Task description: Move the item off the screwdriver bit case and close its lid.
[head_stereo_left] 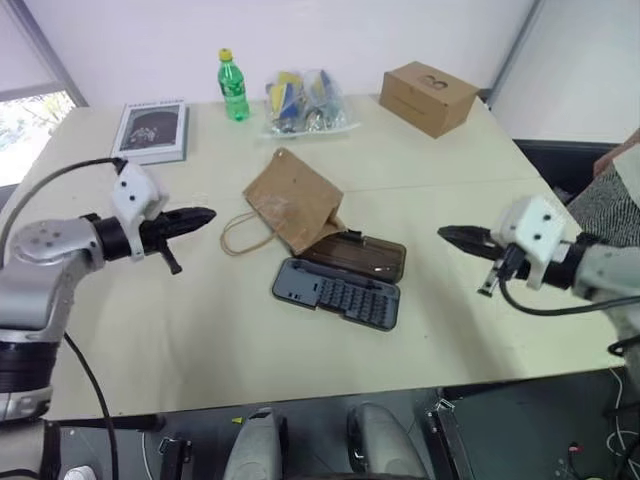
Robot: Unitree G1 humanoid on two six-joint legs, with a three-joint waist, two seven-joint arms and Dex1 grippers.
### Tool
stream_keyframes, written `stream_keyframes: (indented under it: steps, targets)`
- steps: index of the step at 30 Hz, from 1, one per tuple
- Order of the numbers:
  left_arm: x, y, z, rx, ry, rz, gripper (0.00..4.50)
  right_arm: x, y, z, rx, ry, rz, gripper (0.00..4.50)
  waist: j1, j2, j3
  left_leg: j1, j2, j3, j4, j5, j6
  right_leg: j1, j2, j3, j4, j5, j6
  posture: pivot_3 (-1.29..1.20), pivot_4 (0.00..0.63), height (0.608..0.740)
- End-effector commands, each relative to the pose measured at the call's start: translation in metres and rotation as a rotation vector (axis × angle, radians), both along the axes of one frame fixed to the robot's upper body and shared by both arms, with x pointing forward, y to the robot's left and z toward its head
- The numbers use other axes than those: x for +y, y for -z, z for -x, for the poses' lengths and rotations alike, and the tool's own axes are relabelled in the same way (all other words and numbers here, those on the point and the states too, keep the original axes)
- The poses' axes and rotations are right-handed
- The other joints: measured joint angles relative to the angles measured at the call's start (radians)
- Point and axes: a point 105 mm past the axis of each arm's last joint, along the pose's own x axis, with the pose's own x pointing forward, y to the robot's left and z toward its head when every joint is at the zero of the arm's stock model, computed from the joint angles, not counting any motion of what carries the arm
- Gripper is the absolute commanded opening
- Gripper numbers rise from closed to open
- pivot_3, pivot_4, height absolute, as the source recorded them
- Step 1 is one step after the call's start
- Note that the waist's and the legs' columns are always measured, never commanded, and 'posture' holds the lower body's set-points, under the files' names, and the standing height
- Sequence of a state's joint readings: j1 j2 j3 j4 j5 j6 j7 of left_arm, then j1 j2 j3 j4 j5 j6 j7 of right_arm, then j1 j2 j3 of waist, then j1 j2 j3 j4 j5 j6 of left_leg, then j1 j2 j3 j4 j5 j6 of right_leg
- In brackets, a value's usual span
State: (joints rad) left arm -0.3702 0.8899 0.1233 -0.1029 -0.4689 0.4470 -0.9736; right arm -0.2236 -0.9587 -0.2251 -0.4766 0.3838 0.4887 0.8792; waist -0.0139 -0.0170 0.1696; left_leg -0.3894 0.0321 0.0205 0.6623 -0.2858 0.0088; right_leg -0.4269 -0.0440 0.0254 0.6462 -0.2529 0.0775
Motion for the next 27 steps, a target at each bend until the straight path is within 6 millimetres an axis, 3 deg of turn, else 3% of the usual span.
stream_keyframes:
  steps: [1,9,27]
  targets:
    - [-0.013,-0.002,0.007,0.003,0.041,-0.002,0.00,0.005,-0.014,0.000,-0.039,-0.027,-0.002,0.02,0.001,-0.001,0.001,0.000,0.000,0.000,0.000,0.000,0.000,0.000,0.000,0.000,0.000,0.000,0.000,0.00,0.150,0.740]
    - [-0.025,-0.002,0.007,0.009,0.022,0.037,0.00,0.012,-0.006,-0.001,-0.026,-0.039,0.001,0.02,0.002,-0.002,0.001,-0.001,0.000,0.000,0.001,0.000,0.000,0.000,0.000,0.000,0.000,0.001,0.002,0.00,0.150,0.740]
    - [-0.017,0.003,0.005,0.025,0.024,0.033,0.00,0.018,0.006,0.005,0.008,-0.044,-0.012,0.02,0.002,-0.002,0.001,-0.001,0.000,0.000,0.001,0.000,0.000,0.000,0.000,0.000,0.000,0.001,0.002,0.00,0.150,0.740]
